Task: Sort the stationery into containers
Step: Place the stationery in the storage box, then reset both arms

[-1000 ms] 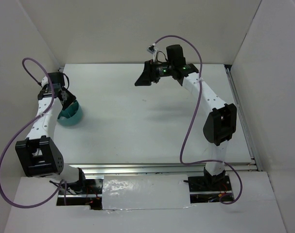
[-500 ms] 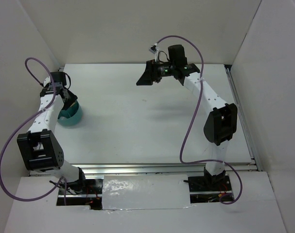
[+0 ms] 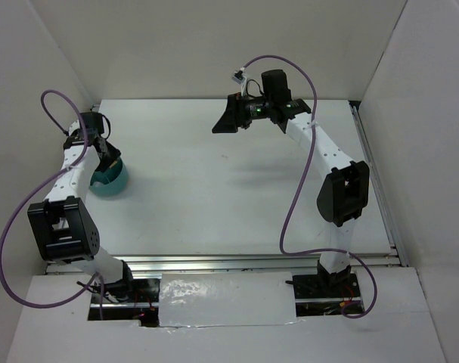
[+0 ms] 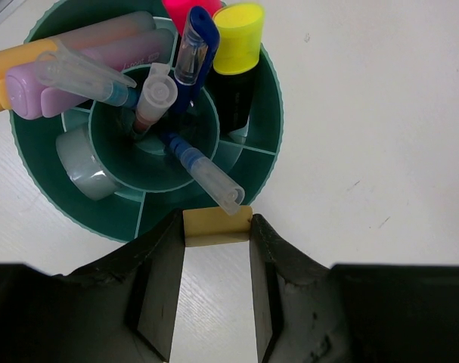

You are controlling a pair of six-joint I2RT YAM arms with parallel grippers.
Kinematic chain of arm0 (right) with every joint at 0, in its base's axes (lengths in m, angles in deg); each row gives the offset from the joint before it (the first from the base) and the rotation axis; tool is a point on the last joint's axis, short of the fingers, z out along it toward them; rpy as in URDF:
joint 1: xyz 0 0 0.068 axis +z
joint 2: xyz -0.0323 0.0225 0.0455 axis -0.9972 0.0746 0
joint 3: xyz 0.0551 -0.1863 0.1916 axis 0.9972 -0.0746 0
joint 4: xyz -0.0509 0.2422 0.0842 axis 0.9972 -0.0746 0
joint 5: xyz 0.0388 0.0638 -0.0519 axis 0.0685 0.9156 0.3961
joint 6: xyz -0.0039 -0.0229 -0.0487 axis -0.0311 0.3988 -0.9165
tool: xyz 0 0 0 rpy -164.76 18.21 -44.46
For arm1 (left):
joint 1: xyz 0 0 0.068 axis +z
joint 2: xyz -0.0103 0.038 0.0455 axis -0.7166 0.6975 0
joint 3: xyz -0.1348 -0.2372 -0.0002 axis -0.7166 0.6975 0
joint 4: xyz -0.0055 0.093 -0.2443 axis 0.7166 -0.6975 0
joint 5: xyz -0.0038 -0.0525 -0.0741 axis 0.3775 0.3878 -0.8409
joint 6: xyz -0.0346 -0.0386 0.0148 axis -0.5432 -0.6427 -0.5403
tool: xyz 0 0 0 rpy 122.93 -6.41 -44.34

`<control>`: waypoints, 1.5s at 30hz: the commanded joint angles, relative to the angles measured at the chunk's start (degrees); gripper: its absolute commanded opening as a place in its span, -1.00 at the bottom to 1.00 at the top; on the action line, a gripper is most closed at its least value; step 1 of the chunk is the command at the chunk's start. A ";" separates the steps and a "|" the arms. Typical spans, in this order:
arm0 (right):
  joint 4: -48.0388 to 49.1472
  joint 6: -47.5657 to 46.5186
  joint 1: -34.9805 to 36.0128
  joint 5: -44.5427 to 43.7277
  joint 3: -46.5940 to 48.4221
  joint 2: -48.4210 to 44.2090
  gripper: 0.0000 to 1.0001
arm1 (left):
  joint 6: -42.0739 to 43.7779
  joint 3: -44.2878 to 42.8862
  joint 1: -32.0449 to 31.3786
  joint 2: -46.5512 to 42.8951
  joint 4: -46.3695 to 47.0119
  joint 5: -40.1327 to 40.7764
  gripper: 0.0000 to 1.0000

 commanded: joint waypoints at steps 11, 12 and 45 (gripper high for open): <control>0.74 -0.72 -0.34 0.34 0.41 -2.45 0.53 | -0.63 -2.43 1.01 0.07 -0.07 -1.25 0.24; 0.91 -0.64 -0.42 0.43 0.41 -2.45 0.53 | -0.28 -2.34 1.01 -0.11 0.19 -1.59 0.24; -3.57 -11.88 -15.88 -34.54 -24.09 -20.55 1.00 | 42.62 -7.43 -27.29 -1.70 10.39 -21.11 0.99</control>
